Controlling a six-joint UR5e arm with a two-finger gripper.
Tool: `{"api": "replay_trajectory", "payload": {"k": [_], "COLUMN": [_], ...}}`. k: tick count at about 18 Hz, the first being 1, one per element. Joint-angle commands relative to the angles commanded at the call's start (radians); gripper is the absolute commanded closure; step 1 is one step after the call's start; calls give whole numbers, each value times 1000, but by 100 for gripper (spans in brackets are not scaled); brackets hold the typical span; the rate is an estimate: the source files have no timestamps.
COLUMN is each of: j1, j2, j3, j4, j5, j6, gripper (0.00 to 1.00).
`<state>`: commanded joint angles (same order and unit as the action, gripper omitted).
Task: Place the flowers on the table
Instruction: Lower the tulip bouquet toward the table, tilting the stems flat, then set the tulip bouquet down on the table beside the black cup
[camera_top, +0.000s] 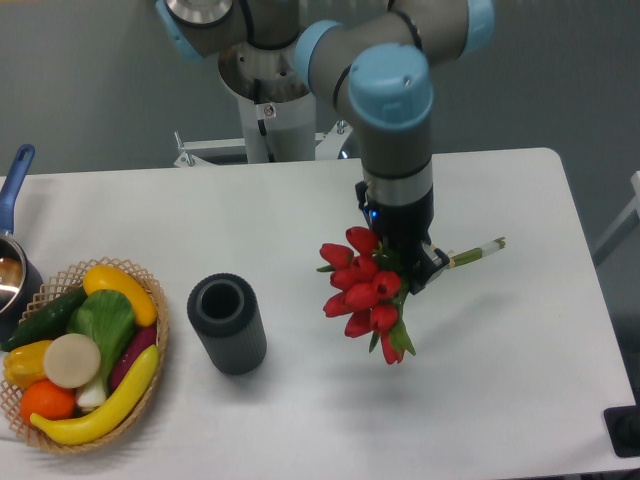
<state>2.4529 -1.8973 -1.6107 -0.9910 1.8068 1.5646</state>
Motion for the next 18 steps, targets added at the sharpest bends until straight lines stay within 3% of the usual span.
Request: {"api": "replay_trajectory", "payload": {"k": [6, 15, 17, 18], "j1": [-3, -12, -11, -12], "j2": [-169, -230, -235, -235], "j3": [37, 38, 38, 38], "j4": [14, 12, 20, 20], "j5": [83, 77, 77, 77], "j6": [75, 43, 40, 41], "gripper": [59, 57, 53, 44]}}
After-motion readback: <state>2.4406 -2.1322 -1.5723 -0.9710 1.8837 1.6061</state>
